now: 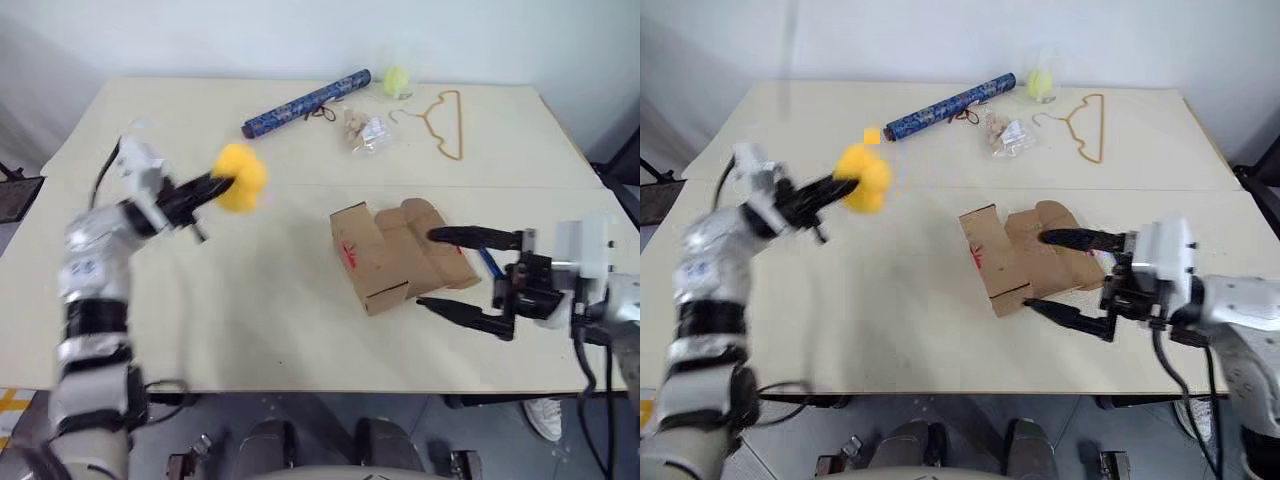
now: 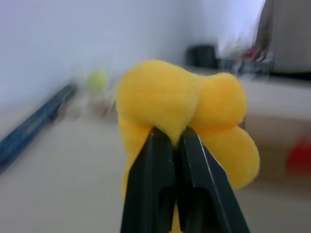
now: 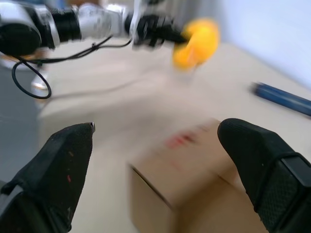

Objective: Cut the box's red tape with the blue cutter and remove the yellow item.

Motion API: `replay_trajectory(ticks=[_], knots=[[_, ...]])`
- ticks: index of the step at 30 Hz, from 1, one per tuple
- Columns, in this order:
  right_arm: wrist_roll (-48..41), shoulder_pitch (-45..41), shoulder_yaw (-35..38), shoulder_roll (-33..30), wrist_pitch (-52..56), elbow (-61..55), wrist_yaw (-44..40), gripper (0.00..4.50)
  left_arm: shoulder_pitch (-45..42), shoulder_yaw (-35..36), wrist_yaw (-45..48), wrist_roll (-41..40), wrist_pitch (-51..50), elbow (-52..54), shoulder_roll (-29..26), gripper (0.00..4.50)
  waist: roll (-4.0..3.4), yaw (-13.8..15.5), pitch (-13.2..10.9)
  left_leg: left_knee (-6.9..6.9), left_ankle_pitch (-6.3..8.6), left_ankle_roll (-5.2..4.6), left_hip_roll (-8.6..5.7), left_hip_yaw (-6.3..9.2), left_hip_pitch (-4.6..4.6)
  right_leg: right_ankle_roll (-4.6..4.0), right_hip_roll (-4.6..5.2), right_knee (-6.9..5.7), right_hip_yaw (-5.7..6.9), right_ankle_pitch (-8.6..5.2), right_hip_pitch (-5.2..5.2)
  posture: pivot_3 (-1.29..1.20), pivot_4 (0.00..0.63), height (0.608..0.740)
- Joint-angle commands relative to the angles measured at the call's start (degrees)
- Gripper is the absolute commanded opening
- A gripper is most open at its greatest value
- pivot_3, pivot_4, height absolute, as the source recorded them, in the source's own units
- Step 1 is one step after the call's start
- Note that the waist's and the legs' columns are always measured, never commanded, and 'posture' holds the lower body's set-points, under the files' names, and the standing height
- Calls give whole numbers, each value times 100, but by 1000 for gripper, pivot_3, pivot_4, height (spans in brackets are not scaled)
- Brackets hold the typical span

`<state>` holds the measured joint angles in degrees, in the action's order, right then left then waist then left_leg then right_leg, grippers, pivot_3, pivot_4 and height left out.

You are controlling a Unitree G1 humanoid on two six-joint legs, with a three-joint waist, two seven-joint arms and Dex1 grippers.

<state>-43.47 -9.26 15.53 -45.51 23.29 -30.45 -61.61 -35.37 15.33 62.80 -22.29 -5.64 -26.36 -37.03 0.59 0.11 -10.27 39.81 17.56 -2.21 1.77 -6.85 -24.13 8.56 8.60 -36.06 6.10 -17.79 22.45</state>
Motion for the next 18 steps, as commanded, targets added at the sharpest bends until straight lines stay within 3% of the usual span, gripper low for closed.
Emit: replay_trajectory(ticks=[1, 6, 9, 15, 18], knots=[[79, -310, -356, 197, -270, 84, -109, 4500, 836, 46, 82, 276, 419, 568, -425, 46, 1, 65, 0, 5, 1, -1, 2, 4, -2, 1, 0, 3, 2, 1, -2, 0, 150, 740], [431, -486, -684, 451, -867, 441, -396, 4500, 1378, 88, -139, 323, 721, 434, -359, 46, 10, 180, 4, 20, 5, -8, -3, 16, -6, -1, 11, 12, 1, 3, -16, 0, 150, 740], [620, -441, -745, 460, -1182, 647, -600, 4500, 1361, 75, -174, -11, 317, 820, -209, 666, 9, 141, 4, 16, 7, -8, -2, 2, -3, 0, 13, 7, 1, 5, -10, 0, 150, 740], [563, -458, -470, 317, -1259, 954, -709, 4500, 1280, 528, -312, -769, -780, 1490, -450, 2498, 9, 63, 4, 12, 8, 1, 1, -4, -2, -1, -4, -4, 3, 5, 1, 0, 150, 740], [535, -377, -248, 169, -1268, 1075, -774, 4500, 1436, 1066, -373, -1132, -1297, 1562, -836, 2498, 9, -23, 4, 10, 8, 1, 4, -6, -1, -1, -4, -2, 1, 5, 0, 0, 150, 740]])
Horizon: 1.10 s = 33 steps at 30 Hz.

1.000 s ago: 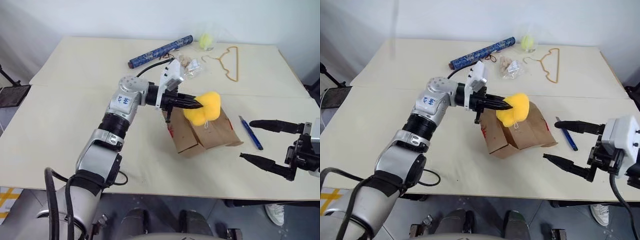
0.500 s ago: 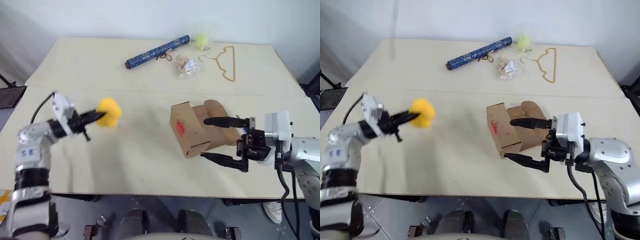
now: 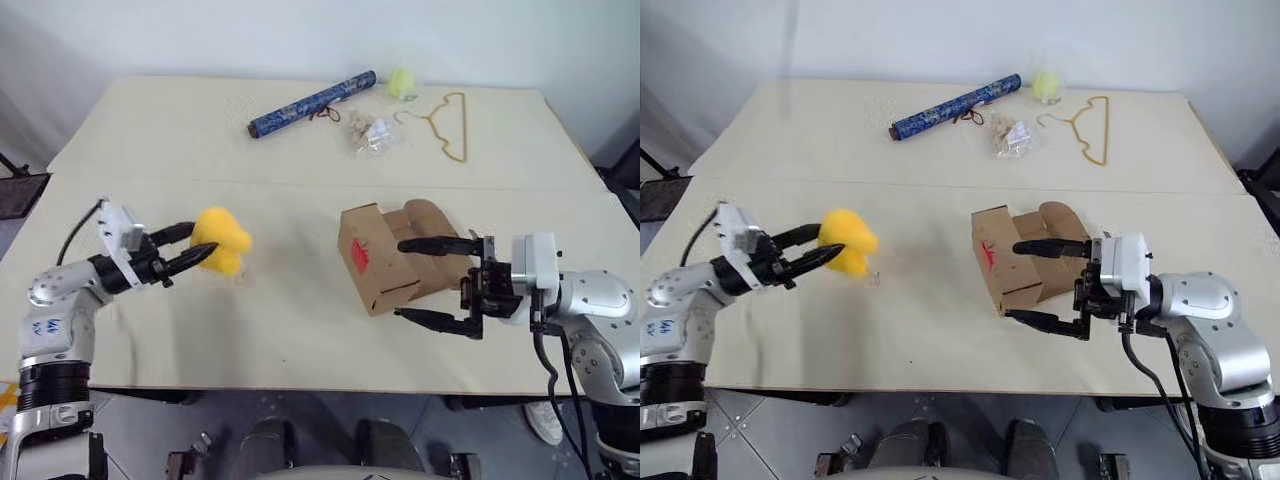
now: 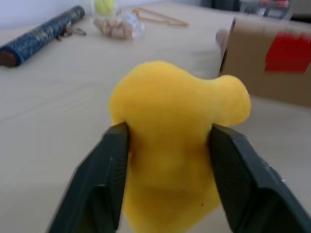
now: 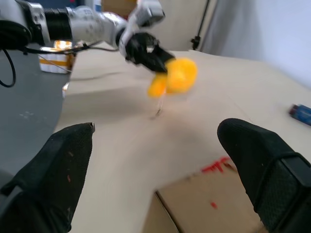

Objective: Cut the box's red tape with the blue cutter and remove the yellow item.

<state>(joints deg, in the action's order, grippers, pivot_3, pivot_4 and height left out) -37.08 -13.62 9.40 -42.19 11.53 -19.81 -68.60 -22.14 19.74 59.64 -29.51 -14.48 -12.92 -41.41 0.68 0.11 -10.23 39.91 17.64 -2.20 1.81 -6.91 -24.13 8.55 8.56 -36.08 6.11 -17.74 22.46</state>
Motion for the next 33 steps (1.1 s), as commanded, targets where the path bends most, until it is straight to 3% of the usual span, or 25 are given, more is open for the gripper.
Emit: replay_trajectory(ticks=[1, 2, 5, 8, 10, 13, 17, 20, 24, 29, 33], knots=[[-111, 72, 406, -191, -95, 30, -86, 4500, 168, 717, -57, -424, -483, 205, -501, 2498, 0, -38, 0, -3, 0, 0, 3, 0, 1, 0, 0, 0, 0, 0, 0, 0, 150, 740], [-129, 101, 461, -224, -62, 51, -76, 4500, 358, 823, 32, -409, -527, 185, -648, 2498, 0, -50, 0, -6, 1, 2, 3, 0, 3, 0, 0, 2, 0, 0, 0, 0, 150, 740], [-89, 213, 575, -329, -67, 140, -131, 4500, 852, 997, 173, -329, -484, 128, -844, 3097, -5, -55, -1, -28, 1, 3, 6, -12, 21, -1, 5, 5, -6, -1, -2, 0, 150, 740], [-77, 285, 656, -364, -97, 216, -147, 4500, 1067, 1080, 113, -451, -418, 333, -691, 3973, -5, -7, -1, -33, 1, 4, 9, -14, 24, -2, 5, 7, -6, -1, -3, 0, 150, 740], [-64, 297, 664, -367, -116, 248, -168, 4500, 1079, 1033, 78, -561, -502, 474, -564, 3973, -5, 35, -1, -32, 1, 4, 7, -10, 23, -2, 9, 8, -5, -1, -5, 0, 150, 740], [-6, 324, 628, -343, -173, 271, -181, 4500, 939, 634, -96, -482, -534, 752, -260, 4470, -3, 76, 0, -28, 1, 4, 4, -10, 22, -2, 12, 11, -6, -1, -9, 0, 150, 740], [-13, 392, 637, -338, -161, 179, -158, 4500, 798, 498, -332, -311, -325, 908, -131, 4470, -4, 87, 0, -29, 1, 5, 5, -13, 22, -2, 9, 9, -6, -1, -5, 0, 150, 740], [-190, 590, 822, -443, -64, -46, -226, 4500, 1080, 1131, 102, -333, -394, 384, -968, 4470, -2, 3, -1, -33, 3, 12, 4, -17, 20, -8, 0, 9, -5, -4, 2, 0, 150, 740], [-241, 845, 945, -480, -141, -105, -350, 4500, 2028, 1625, 294, 22, -51, 77, -1444, 4470, -4, -105, 0, -79, 7, 20, 5, -50, 62, -16, 6, 15, -4, -8, -1, 0, 150, 740], [-160, 1065, 1120, -474, -269, -1, -377, 4500, 3020, 2153, 259, 160, 401, 517, -1285, 4470, -6, -123, -1, -103, 15, 22, 21, -66, 91, -18, 16, 18, -7, -10, -11, 0, 150, 740], [-201, 1049, 1248, -407, -217, 42, -124, 4500, 3663, 2500, -41, 202, 715, 1051, -783, 4470, 2, -101, 2, -95, 20, 22, 26, -67, 90, -19, 24, 26, -10, -9, -13, 0, 150, 740]])
